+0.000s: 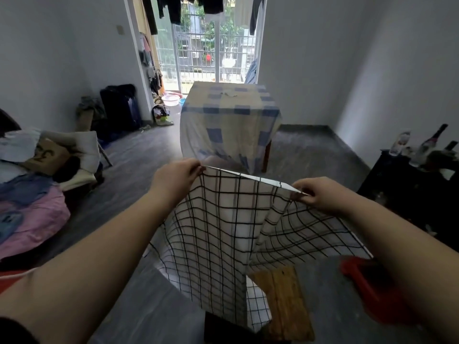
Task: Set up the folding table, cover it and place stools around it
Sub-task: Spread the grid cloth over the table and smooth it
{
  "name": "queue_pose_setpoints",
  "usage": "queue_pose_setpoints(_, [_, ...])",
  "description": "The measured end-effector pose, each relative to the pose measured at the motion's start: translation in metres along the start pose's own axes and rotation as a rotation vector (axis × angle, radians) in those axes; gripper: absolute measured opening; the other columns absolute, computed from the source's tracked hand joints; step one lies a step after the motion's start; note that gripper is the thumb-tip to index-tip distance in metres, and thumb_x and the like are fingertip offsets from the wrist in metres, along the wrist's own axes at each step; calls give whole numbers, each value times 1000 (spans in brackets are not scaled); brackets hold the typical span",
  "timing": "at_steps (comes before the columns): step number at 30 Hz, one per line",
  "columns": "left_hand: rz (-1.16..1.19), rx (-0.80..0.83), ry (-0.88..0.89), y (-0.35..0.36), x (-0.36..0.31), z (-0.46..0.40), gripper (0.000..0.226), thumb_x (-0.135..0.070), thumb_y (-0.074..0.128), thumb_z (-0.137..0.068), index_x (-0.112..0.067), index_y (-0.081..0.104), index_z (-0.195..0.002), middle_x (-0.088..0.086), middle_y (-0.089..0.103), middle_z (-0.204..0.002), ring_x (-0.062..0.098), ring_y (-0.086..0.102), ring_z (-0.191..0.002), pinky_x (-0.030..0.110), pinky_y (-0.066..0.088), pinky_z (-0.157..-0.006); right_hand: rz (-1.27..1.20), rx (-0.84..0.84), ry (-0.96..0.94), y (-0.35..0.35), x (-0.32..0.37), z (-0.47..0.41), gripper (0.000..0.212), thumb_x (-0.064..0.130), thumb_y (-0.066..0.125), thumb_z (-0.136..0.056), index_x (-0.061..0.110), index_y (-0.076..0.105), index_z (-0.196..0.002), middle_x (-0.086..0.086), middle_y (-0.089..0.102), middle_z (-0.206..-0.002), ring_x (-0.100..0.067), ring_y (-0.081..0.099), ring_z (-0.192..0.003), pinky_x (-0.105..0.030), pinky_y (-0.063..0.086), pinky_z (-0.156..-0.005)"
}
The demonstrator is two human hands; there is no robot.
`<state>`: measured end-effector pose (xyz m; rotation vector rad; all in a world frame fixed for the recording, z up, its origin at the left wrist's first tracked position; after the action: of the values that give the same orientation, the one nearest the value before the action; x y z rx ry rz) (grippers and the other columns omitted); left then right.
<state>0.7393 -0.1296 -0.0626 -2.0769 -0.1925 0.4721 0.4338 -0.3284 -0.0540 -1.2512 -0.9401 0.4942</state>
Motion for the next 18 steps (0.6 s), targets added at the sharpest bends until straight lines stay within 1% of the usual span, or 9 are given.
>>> queue_pose_setpoints(2, [-9,12,33,0,1,-8,28,-47,48,-99,-26,63,-89,-4,62,-84,23,57,-74,33,41,-56,32,32,-16,5,-4,-9,20,27,58,-96,30,70,-112,5,66,-96,-15,62,-91,-30,45,-79])
queue_pose_setpoints(4, [-11,28,105,2,2,-14,24,-44,53,-98,-23,63,-88,-3,62,-81,23,57,-71,31,36,-56,78,-10,25,8,-11,-19,24,20,51,-98,27,72,-108,-1,62,-98,-23,60,-98,-33,45,-81])
queue_pose_setpoints(6, [-13,26,185,6,3,-18,21,-39,61,-95,-19,64,-88,0,64,-81,22,55,-70,30,34,-58,49,-147,133,5,-20,-32,29,19,49,-96,29,72,-108,-2,67,-103,-27,61,-99,-37,50,-82])
queue_pose_setpoints(8, [3,79,244,11,6,-25,18,-36,65,-92,-17,66,-93,0,64,-87,17,52,-74,30,39,-62,-19,-292,224,0,-33,-47,35,13,47,-92,28,72,-113,-5,71,-110,-31,62,-102,-38,51,-82])
queue_pose_setpoints(10, [49,153,278,19,10,-35,15,-27,67,-92,-16,68,-102,-2,62,-94,16,53,-82,30,44,-71,-95,-389,260,-6,-45,-63,35,11,46,-90,25,71,-110,-8,71,-112,-33,62,-105,-41,52,-86])
queue_pose_setpoints(11, [70,196,263,25,13,-40,15,-23,66,-93,-15,69,-105,-4,59,-96,16,53,-86,30,43,-75,-131,-424,267,-10,-50,-71,35,12,46,-88,25,71,-108,-8,72,-112,-33,62,-106,-42,52,-88])
queue_pose_setpoints(13, [52,302,146,40,22,-52,14,-22,61,-96,-15,70,-106,-5,61,-97,18,58,-91,30,43,-79,-188,-476,268,-16,-58,-88,36,13,44,-85,24,71,-106,-7,72,-112,-33,61,-108,-40,51,-90])
queue_pose_setpoints(15, [1,381,8,56,31,-65,17,-26,55,-100,-17,69,-100,-2,63,-91,21,60,-88,32,43,-74,-199,-488,246,-22,-64,-105,38,15,43,-83,24,71,-106,-6,72,-113,-32,61,-109,-39,50,-90])
queue_pose_setpoints(18, [-48,323,-110,73,36,-95,22,-28,50,-102,-18,68,-99,4,67,-94,22,56,-82,33,41,-70,-92,-439,193,-35,-81,-135,36,15,46,-88,28,70,-111,-5,72,-113,-33,62,-106,-42,52,-87])
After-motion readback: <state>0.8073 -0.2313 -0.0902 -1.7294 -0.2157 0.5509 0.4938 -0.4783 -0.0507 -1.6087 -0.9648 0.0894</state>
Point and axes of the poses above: each hand's wrist, its own z-axis away from the middle knuckle, its own y-axis out of the palm, x = y × z, the point moved 2 cm from there along -z, towards the middle knuckle
